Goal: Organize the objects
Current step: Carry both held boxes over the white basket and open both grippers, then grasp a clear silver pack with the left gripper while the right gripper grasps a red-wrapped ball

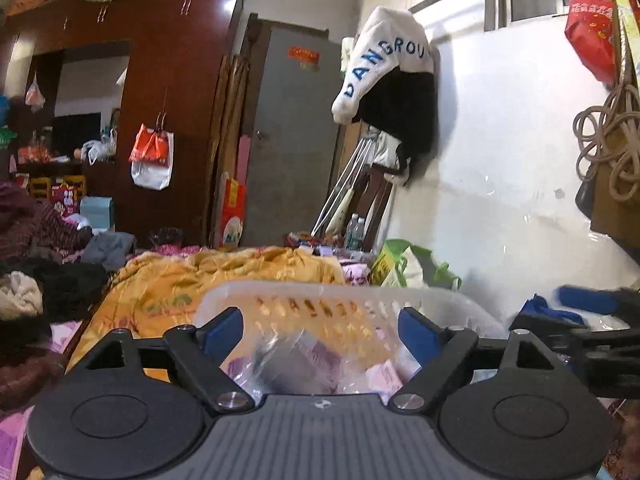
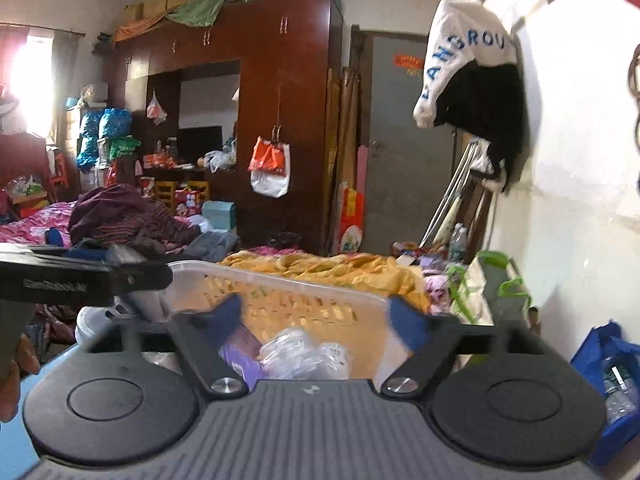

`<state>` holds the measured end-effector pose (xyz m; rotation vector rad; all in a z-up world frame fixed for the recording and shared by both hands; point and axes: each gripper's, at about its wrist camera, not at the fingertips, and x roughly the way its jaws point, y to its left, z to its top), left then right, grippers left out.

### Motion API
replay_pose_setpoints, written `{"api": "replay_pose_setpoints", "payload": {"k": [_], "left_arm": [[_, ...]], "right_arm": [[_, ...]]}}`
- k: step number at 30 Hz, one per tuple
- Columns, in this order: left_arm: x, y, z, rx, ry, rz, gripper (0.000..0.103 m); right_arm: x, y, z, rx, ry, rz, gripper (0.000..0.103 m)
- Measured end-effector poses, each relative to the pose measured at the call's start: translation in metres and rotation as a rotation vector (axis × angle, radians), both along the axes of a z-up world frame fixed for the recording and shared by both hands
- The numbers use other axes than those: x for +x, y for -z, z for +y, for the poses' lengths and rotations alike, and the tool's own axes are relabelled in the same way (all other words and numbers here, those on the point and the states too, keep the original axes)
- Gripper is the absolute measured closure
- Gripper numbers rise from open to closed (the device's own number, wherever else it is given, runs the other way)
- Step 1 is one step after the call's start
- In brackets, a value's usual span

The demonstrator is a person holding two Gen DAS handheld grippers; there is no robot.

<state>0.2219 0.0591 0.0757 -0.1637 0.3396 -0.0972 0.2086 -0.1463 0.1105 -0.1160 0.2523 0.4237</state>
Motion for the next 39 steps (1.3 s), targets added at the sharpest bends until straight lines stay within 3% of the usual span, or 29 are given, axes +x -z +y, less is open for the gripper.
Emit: {"api": "replay_pose_setpoints", "payload": {"k": [3, 8, 12, 15, 19, 22, 24, 26, 30, 33, 39], "left_arm": [[-0.027, 0.004, -0.001, -0.005, 0.023, -0.053, 0.015], [-0.085, 0.026, -0.014, 0.006, 0.085, -0.097, 0.008], [-0.104, 0.068, -0.043, 0.095, 0.175, 0.019, 0.006], [-0.092, 0.093, -0.054, 0.098, 0.222, 0.122, 0.007], [-0.080, 0.105, -0.058, 0.084, 0.243, 0.194, 0.008], [-0.078, 0.109, -0.065, 0.120, 0.230, 0.229, 0.008], [-0.071, 0.111, -0.068, 0.128, 0.238, 0.254, 0.015], [-0.072, 0.111, -0.065, 0.110, 0.249, 0.249, 0.023], [-0.085, 0.107, -0.049, 0.120, 0.192, 0.176, 0.024], [-0.086, 0.105, -0.029, 0.069, 0.172, 0.152, 0.024], [-0.086, 0.104, -0.019, 0.036, 0.178, 0.127, 0.024]], "right_arm": [[-0.023, 0.003, -0.021, 0.060, -0.051, -0.010, 0.000], [-0.049, 0.028, -0.047, 0.120, -0.076, 0.030, 0.000], [-0.042, 0.056, -0.056, 0.128, -0.073, 0.131, 0.000], [-0.032, 0.064, -0.064, 0.151, -0.055, 0.170, 0.000], [-0.023, 0.068, -0.071, 0.191, -0.048, 0.217, 0.000], [-0.023, 0.070, -0.066, 0.175, -0.049, 0.225, 0.000], [-0.023, 0.075, -0.061, 0.171, -0.056, 0.235, 0.000], [-0.020, 0.079, -0.054, 0.162, -0.068, 0.251, 0.000], [-0.013, 0.091, -0.032, 0.144, -0.089, 0.295, 0.000], [-0.003, 0.099, -0.015, 0.121, -0.086, 0.359, 0.001], [0.009, 0.104, 0.009, 0.045, -0.048, 0.395, 0.014]]}}
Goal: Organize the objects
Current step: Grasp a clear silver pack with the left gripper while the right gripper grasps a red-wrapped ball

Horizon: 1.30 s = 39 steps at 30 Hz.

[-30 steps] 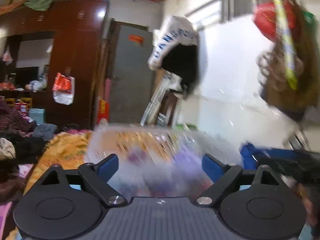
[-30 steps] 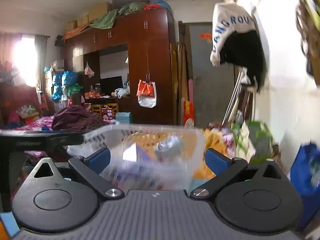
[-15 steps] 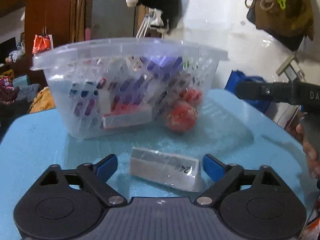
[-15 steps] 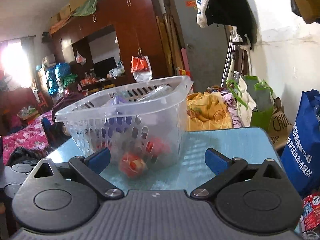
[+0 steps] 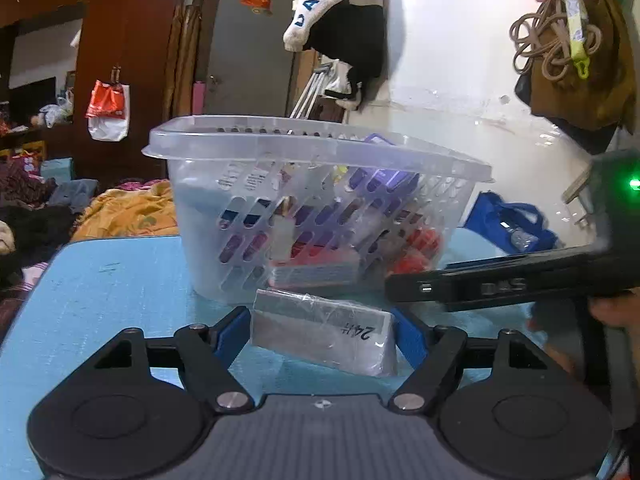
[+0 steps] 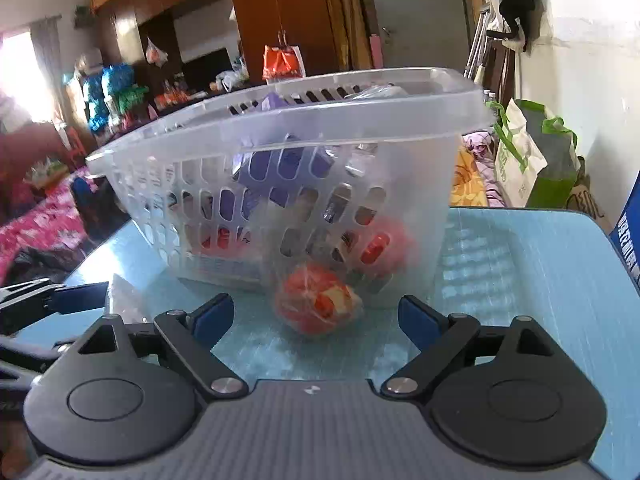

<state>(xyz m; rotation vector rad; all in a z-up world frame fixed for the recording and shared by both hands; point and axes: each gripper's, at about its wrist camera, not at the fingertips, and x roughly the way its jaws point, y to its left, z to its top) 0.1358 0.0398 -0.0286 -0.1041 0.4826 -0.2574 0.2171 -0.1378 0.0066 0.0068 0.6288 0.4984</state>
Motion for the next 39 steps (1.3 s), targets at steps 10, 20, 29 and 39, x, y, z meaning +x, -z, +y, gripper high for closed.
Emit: {"api": "replay_pose_setpoints", "payload": {"k": [10, 20, 29, 39], "left_arm": [[0.005, -0.001, 0.006, -0.057, 0.015, -0.004, 0.024], [-0.003, -0.003, 0.009, -0.076, 0.023, -0.048, 0.024], [-0.010, -0.006, 0.012, -0.083, 0.003, -0.094, 0.024], [-0.016, -0.008, 0.015, -0.083, -0.020, -0.136, 0.024]], "right_arm": [[-0.007, 0.002, -0.004, 0.000, 0.003, -0.029, 0.052], [-0.036, -0.010, -0.007, 0.006, -0.027, -0.110, 0.053], [-0.060, -0.016, -0.018, 0.052, -0.048, -0.182, 0.053], [-0.073, -0.014, -0.029, 0.086, -0.041, -0.209, 0.053]]}}
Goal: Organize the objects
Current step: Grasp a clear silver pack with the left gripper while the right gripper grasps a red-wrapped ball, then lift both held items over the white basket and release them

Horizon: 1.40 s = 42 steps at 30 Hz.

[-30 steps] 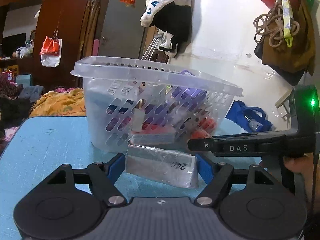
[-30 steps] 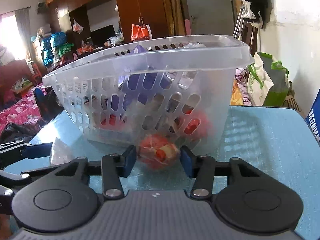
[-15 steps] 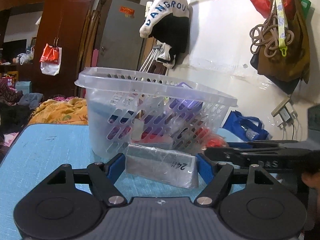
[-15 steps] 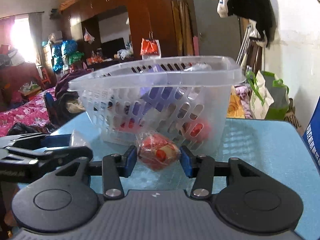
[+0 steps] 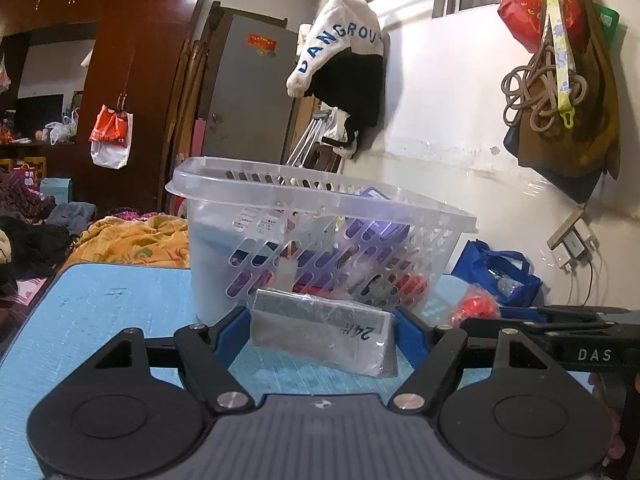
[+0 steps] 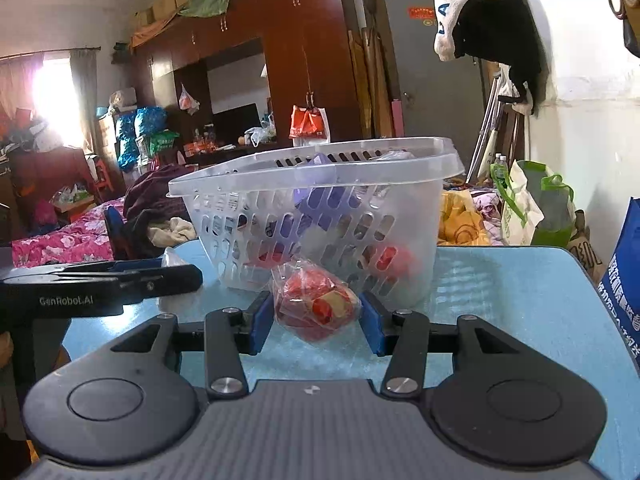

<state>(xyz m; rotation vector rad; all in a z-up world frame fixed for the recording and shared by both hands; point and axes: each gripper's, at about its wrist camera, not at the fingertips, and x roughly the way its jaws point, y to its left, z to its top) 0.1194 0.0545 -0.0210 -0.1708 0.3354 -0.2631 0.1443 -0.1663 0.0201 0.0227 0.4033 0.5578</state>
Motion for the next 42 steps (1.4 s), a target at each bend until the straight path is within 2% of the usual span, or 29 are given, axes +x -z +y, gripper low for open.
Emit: {"api": "replay_pose_setpoints", "payload": {"k": [9, 13, 16, 19, 23, 25, 28, 33, 35, 37, 38, 39, 42], "left_arm": [[-0.019, -0.006, -0.001, 0.019, -0.013, -0.096, 0.024], [-0.027, -0.014, 0.002, -0.007, -0.007, -0.117, 0.024], [-0.030, -0.031, 0.006, -0.023, 0.009, -0.141, 0.024], [-0.026, -0.061, 0.007, -0.034, 0.023, -0.168, 0.024], [0.008, -0.108, -0.001, -0.002, 0.005, -0.169, 0.024], [0.037, -0.125, -0.003, 0.019, -0.048, -0.128, 0.024], [0.082, -0.136, -0.001, 0.024, -0.086, -0.054, 0.024], [0.119, -0.136, -0.001, 0.054, -0.125, -0.003, 0.023], [0.126, -0.131, 0.002, 0.052, -0.133, 0.014, 0.020], [0.132, -0.125, 0.004, 0.044, -0.141, 0.027, 0.012], [0.132, -0.122, 0.006, 0.041, -0.143, 0.031, 0.010], [0.131, -0.119, 0.007, 0.041, -0.145, 0.031, 0.010], [0.127, -0.114, 0.012, 0.038, -0.148, 0.014, 0.008]], "right_arm": [[-0.009, 0.002, -0.007, 0.014, -0.009, -0.014, 0.053], [-0.016, -0.006, -0.012, 0.013, -0.010, -0.041, 0.053], [-0.022, -0.021, -0.014, 0.009, 0.002, -0.082, 0.053], [-0.019, -0.046, -0.012, 0.001, 0.004, -0.125, 0.053], [0.015, -0.088, 0.014, -0.052, 0.023, -0.176, 0.053], [0.042, -0.102, 0.027, -0.074, 0.036, -0.176, 0.053], [0.078, -0.109, 0.041, -0.134, 0.091, -0.149, 0.053], [0.103, -0.102, 0.048, -0.158, 0.103, -0.124, 0.052], [0.108, -0.097, 0.049, -0.167, 0.087, -0.103, 0.048], [0.108, -0.091, 0.052, -0.190, 0.103, -0.126, 0.030], [0.106, -0.088, 0.051, -0.198, 0.117, -0.143, 0.013], [0.101, -0.087, 0.050, -0.200, 0.122, -0.155, 0.004], [0.092, -0.087, 0.038, -0.158, 0.097, -0.151, 0.000]]}}
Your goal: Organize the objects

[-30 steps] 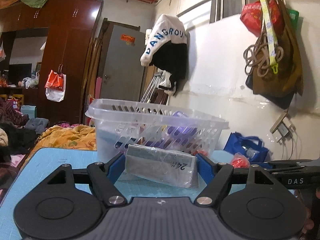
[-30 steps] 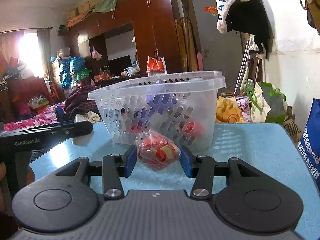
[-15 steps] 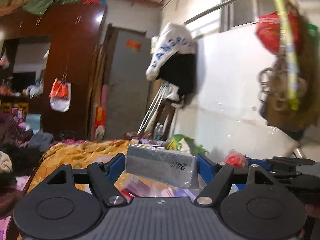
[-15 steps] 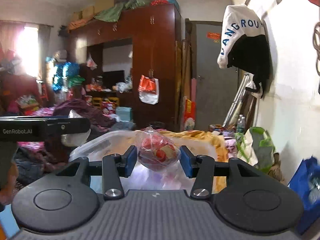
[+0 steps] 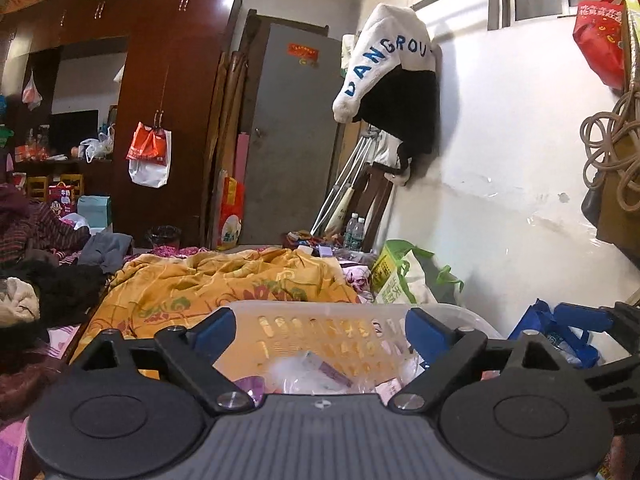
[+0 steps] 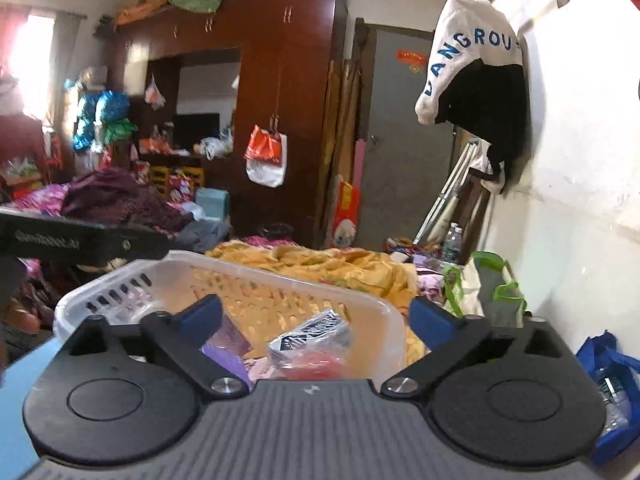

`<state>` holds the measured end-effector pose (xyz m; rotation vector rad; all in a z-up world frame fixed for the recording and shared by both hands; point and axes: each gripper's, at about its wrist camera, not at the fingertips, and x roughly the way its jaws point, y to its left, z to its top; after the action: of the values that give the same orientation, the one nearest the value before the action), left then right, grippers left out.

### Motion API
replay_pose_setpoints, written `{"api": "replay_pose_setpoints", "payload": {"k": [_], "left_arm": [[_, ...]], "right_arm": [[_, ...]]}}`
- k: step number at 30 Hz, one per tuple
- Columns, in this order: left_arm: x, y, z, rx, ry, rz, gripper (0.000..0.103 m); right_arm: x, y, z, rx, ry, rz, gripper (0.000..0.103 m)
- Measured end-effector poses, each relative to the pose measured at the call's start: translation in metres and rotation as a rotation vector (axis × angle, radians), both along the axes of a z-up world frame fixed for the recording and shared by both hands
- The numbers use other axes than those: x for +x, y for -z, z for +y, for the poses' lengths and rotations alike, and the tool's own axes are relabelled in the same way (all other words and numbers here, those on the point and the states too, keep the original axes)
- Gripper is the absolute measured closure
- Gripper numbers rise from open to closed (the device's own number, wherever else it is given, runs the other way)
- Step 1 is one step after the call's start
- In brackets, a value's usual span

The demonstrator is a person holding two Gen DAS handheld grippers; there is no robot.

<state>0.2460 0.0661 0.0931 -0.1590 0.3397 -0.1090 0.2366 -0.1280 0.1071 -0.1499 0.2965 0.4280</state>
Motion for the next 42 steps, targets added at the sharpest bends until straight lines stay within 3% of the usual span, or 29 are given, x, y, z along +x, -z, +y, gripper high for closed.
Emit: {"api": "replay_pose_setpoints", "payload": {"k": [2, 5, 11, 15, 25, 33, 42], "left_arm": [[-0.007, 0.000, 0.002, -0.013, 0.018, -0.021, 0.000], [-0.017, 0.002, 0.001, -0.013, 0.026, -0.032, 0.000], [-0.039, 0.005, -0.021, 0.132, -0.082, -0.043, 0.000], [-0.055, 0.007, -0.026, 0.119, -0.056, -0.039, 0.000], [-0.084, 0.018, -0.049, 0.170, -0.025, -0.061, 0.000], [-0.084, 0.028, -0.051, 0.154, -0.007, 0.015, 0.000], [-0.086, 0.032, -0.048, 0.153, -0.014, 0.031, 0.000]], "right_arm": [[-0.003, 0.000, -0.007, 0.021, -0.010, 0.019, 0.000], [-0.014, 0.001, -0.015, 0.029, -0.007, 0.014, 0.000], [-0.021, 0.004, -0.027, 0.056, 0.034, 0.023, 0.000], [-0.028, 0.010, -0.038, 0.069, 0.080, 0.034, 0.000], [-0.036, 0.016, -0.047, 0.067, 0.060, 0.050, 0.000], [-0.040, 0.023, -0.041, 0.042, 0.060, 0.041, 0.000], [-0.039, 0.027, -0.045, 0.054, 0.066, 0.065, 0.000]]}}
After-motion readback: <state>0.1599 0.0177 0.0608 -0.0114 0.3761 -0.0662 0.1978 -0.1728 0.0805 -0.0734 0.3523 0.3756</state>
